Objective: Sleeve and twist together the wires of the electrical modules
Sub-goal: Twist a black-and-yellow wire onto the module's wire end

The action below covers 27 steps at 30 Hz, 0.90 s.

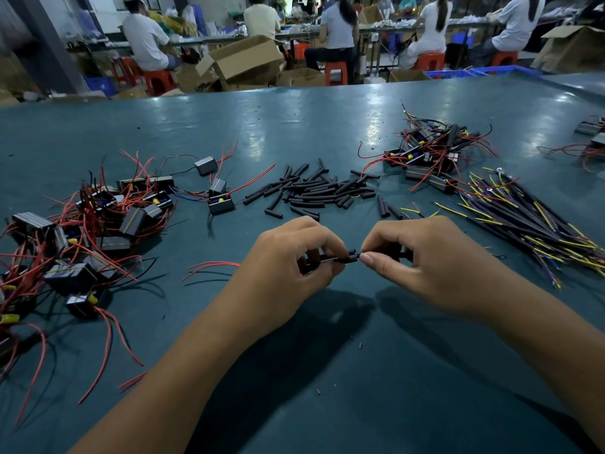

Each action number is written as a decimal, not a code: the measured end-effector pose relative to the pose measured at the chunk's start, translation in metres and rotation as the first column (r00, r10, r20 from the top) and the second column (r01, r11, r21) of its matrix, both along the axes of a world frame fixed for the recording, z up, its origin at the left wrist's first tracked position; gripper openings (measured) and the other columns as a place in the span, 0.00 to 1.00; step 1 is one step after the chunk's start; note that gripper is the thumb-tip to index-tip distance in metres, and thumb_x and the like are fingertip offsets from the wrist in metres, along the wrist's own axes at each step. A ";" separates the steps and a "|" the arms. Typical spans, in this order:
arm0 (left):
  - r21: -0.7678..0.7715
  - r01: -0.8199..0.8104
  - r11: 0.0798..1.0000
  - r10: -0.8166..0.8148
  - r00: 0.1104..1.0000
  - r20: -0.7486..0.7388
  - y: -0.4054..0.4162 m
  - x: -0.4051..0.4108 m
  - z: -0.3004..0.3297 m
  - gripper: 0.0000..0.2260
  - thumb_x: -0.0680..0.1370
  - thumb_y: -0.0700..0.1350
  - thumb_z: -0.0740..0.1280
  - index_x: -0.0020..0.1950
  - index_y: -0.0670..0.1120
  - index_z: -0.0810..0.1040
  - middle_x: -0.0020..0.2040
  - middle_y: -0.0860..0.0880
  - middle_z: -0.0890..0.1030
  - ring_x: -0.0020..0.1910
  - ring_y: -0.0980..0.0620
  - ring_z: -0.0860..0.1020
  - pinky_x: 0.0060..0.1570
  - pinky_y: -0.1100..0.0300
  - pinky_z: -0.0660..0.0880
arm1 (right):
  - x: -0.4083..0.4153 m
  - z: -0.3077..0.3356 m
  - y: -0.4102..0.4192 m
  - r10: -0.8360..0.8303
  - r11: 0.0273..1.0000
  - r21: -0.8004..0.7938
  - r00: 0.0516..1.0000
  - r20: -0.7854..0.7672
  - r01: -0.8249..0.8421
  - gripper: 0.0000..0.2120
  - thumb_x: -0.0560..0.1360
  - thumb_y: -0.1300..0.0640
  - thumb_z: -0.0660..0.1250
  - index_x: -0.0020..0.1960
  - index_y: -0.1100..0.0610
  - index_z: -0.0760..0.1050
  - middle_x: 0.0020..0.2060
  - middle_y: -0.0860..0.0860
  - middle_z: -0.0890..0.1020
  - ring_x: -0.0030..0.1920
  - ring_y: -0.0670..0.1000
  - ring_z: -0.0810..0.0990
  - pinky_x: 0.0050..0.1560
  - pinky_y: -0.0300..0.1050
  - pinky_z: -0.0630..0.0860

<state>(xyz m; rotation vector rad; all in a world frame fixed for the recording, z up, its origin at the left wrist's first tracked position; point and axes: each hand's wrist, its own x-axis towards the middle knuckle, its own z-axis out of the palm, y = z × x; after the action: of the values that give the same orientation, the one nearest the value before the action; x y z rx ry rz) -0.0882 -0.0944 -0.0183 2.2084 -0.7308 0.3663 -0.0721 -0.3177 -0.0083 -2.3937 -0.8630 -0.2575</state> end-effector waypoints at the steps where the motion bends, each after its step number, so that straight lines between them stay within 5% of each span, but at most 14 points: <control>1: 0.005 -0.001 1.000 0.001 1.000 0.016 0.000 0.000 0.000 0.04 0.75 0.38 0.75 0.47 0.45 0.83 0.42 0.53 0.79 0.40 0.53 0.77 0.41 0.65 0.72 | 0.000 -0.001 0.000 0.002 1.000 0.003 1.000 0.006 -0.002 0.05 0.77 0.52 0.68 0.44 0.52 0.80 0.34 0.45 0.82 0.37 0.46 0.79 0.40 0.41 0.72; 5: 0.034 -0.061 0.998 0.057 0.993 0.108 0.002 0.002 0.000 0.05 0.75 0.46 0.75 0.50 0.48 0.82 0.44 0.57 0.81 0.45 0.56 0.77 0.47 0.71 0.67 | 0.001 -0.001 0.000 0.008 1.000 0.009 1.000 0.030 -0.009 0.05 0.77 0.52 0.68 0.44 0.52 0.80 0.34 0.44 0.81 0.37 0.45 0.79 0.41 0.40 0.72; 9: 0.071 -0.093 0.993 0.095 0.995 -0.033 0.010 0.005 -0.001 0.13 0.75 0.56 0.71 0.56 0.53 0.83 0.47 0.61 0.82 0.50 0.59 0.78 0.51 0.68 0.70 | 0.003 -0.001 -0.001 0.030 1.000 0.001 0.998 0.055 -0.030 0.03 0.77 0.53 0.69 0.45 0.52 0.79 0.35 0.41 0.81 0.38 0.43 0.79 0.41 0.37 0.73; 12: 0.105 -0.071 0.992 0.074 0.997 -0.025 0.010 0.007 -0.003 0.07 0.76 0.51 0.74 0.51 0.51 0.85 0.43 0.59 0.81 0.47 0.58 0.78 0.53 0.58 0.72 | 0.003 -0.001 -0.001 0.049 0.999 -0.018 0.996 0.078 -0.048 0.03 0.77 0.54 0.70 0.45 0.52 0.79 0.35 0.41 0.80 0.38 0.43 0.79 0.42 0.37 0.73; 20: 0.280 -0.128 0.951 0.062 0.970 0.234 0.002 0.004 -0.004 0.08 0.78 0.48 0.69 0.49 0.46 0.85 0.43 0.52 0.83 0.42 0.47 0.79 0.46 0.54 0.66 | 0.002 -0.003 0.001 0.070 0.997 -0.055 0.986 0.150 -0.062 0.03 0.78 0.54 0.69 0.46 0.53 0.79 0.35 0.43 0.79 0.37 0.45 0.76 0.40 0.44 0.73; 27: 0.176 -0.157 0.972 0.129 0.979 0.160 0.001 0.006 -0.007 0.06 0.81 0.44 0.68 0.48 0.44 0.83 0.39 0.50 0.80 0.40 0.46 0.75 0.43 0.52 0.68 | 0.002 -0.006 0.005 -0.046 0.999 -0.008 0.967 0.252 0.049 0.05 0.78 0.52 0.68 0.49 0.52 0.80 0.42 0.43 0.82 0.45 0.46 0.78 0.50 0.50 0.72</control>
<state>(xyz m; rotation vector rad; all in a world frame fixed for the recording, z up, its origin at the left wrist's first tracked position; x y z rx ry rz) -0.0821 -0.0931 -0.0257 2.4403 -0.7099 0.5587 -0.0702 -0.3128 -0.0139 -2.4313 -0.9223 -0.5873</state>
